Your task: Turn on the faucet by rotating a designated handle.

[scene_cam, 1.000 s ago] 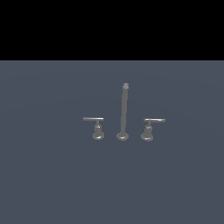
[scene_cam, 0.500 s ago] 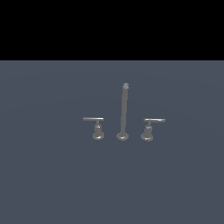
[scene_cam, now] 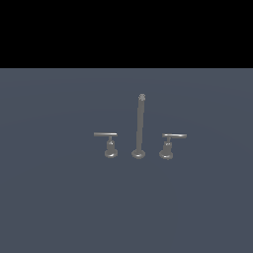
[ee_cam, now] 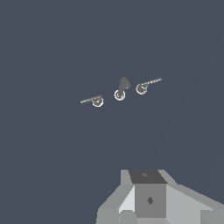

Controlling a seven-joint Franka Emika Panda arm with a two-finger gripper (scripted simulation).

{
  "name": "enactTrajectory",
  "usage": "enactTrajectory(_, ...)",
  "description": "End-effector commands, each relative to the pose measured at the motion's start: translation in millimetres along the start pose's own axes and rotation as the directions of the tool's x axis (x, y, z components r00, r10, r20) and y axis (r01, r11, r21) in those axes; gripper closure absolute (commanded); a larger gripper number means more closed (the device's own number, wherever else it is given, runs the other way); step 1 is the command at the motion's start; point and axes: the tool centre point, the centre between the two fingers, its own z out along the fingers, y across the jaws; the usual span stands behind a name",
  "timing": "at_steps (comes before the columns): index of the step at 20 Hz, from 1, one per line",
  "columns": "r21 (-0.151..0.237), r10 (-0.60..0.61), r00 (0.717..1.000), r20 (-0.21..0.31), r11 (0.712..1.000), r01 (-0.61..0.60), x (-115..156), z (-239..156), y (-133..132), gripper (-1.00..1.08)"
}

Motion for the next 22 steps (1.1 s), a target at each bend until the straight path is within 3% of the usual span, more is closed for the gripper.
enactTrajectory(1, -0.002, 0.074, 0.997, 0.002, 0.997, -0.074, 13.7, 19.7, -1.6, 1.08)
enactTrajectory(6, -0.008, 0.219, 0.976, 0.007, 0.976, -0.219, 42.0, 58.8, -1.3, 1.08)
enactTrajectory(11, -0.014, 0.358, 0.933, 0.01, 0.933, -0.358, 69.8, 97.8, 3.2, 1.08)
enactTrajectory(17, -0.023, 0.513, 0.858, 0.013, 0.858, -0.513, 101.2, 143.7, 14.2, 1.08)
enactTrajectory(22, -0.031, 0.631, 0.775, 0.013, 0.775, -0.631, 125.7, 182.2, 28.0, 1.08)
